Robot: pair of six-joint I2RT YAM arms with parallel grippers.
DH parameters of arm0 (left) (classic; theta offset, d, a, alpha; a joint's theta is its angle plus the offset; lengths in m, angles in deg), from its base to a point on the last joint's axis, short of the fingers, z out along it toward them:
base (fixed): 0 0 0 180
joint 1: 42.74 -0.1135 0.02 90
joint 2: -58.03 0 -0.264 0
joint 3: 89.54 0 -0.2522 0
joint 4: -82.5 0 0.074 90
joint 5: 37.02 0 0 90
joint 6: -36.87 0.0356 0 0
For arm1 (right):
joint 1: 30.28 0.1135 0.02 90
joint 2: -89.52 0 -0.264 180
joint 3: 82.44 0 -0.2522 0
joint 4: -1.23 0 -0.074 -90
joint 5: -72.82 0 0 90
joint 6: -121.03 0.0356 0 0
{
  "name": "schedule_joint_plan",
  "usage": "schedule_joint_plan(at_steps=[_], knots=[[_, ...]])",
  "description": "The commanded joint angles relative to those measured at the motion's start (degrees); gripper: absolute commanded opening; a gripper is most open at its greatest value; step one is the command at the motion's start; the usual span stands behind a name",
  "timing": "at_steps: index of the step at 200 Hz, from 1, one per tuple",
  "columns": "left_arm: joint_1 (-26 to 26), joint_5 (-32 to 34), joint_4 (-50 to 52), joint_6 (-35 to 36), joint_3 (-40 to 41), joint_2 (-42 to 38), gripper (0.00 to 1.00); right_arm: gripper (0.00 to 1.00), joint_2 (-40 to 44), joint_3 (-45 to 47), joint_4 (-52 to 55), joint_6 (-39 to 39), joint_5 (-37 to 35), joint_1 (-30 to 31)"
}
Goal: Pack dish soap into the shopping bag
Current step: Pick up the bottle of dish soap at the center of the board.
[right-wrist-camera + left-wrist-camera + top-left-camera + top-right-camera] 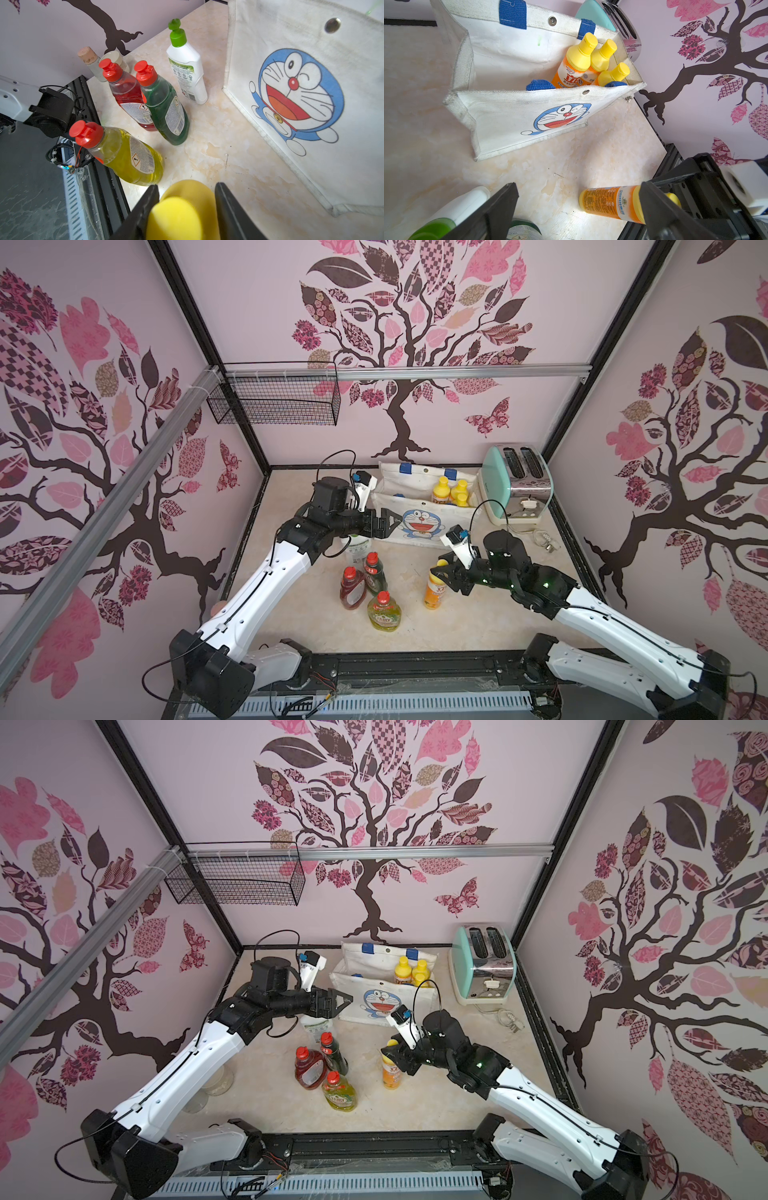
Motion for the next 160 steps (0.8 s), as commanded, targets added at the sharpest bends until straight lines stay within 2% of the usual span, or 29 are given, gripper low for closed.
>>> schedule_joint_plan(at_steps=[1,87,160], knots=[[0.13,0.54,0.51,1.21,-0.03,-1.07,0.97,0.43,0.14,0.17,-0.55,0.51,-1.42,0.32],[0.14,0.61,0.05,1.34,-0.17,-0.8,0.97,0.0,-3.14,-5.14,2.8,1.02,-11.49,0.33],[0.15,0.69,0.59,2.2,-0.2,-1.1,0.97,0.0,-7.39,-15.86,7.47,0.93,-18.45,0.35]])
